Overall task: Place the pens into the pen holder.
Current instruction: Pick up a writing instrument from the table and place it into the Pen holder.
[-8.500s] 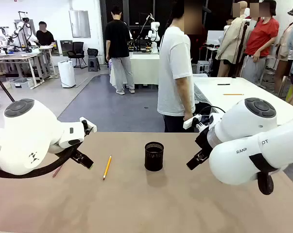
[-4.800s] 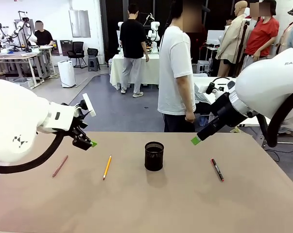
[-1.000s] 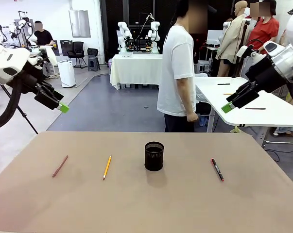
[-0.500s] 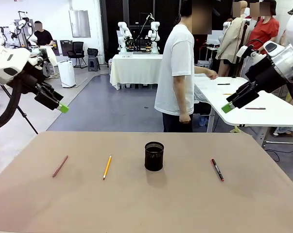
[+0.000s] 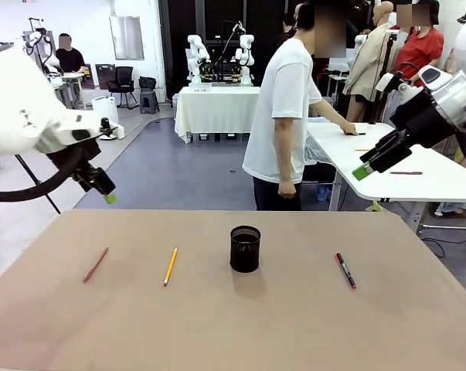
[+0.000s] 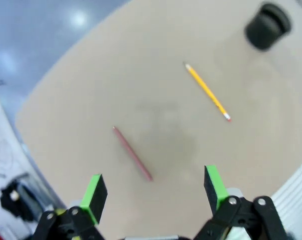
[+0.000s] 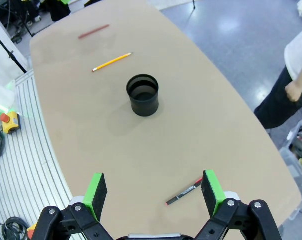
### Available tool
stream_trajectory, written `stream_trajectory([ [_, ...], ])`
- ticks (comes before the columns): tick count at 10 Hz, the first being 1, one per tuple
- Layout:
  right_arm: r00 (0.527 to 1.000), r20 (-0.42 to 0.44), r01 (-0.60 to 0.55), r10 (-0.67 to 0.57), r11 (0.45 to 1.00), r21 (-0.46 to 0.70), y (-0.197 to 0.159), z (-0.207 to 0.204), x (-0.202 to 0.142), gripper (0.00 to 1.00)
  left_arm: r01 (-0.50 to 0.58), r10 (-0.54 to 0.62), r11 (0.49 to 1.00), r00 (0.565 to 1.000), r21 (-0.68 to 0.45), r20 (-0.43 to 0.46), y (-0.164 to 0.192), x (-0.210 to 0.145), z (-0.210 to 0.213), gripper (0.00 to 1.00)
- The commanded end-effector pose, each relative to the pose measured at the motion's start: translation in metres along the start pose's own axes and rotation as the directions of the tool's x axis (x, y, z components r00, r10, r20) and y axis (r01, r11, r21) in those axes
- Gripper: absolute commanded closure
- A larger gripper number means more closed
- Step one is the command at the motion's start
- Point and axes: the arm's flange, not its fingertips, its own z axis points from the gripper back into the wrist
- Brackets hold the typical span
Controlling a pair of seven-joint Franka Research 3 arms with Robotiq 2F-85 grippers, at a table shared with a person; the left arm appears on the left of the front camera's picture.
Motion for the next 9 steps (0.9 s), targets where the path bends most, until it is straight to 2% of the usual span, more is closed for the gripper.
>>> stream_trajectory([
  [1,1.0,0.01,0.0,0.0,1.0,-0.003,0.0,0.001,0.001,0.0,-0.144,0.146,0.989,0.988,0.037,-0.057,0.012,0.027,-0.014,0.0],
  [2,1.0,0.01,0.0,0.0,1.0,-0.003,0.0,0.001,0.001,0.0,-0.14,0.14,0.99,0.987,0.004,-0.073,0.023,0.03,-0.023,0.0],
  [3,1.0,0.01,0.0,0.0,1.0,-0.003,0.0,0.001,0.001,0.0,-0.007,0.005,0.994,1.0,-0.112,-0.014,0.027,0.024,-0.018,0.0],
  [4,1.0,0.01,0.0,0.0,1.0,-0.003,0.0,0.001,0.001,0.0,-0.13,0.13,0.991,0.99,0.018,-0.047,0.01,0.02,-0.023,0.0],
  [8,1.0,0.01,0.0,0.0,1.0,-0.003,0.0,0.001,0.001,0.0,-0.114,0.113,0.993,0.993,-0.01,-0.044,0.015,0.026,-0.027,0.0],
  [9,1.0,0.01,0.0,0.0,1.0,-0.003,0.0,0.001,0.001,0.0,-0.265,0.26,0.964,0.953,-0.013,-0.159,0.029,0.034,-0.046,0.0],
])
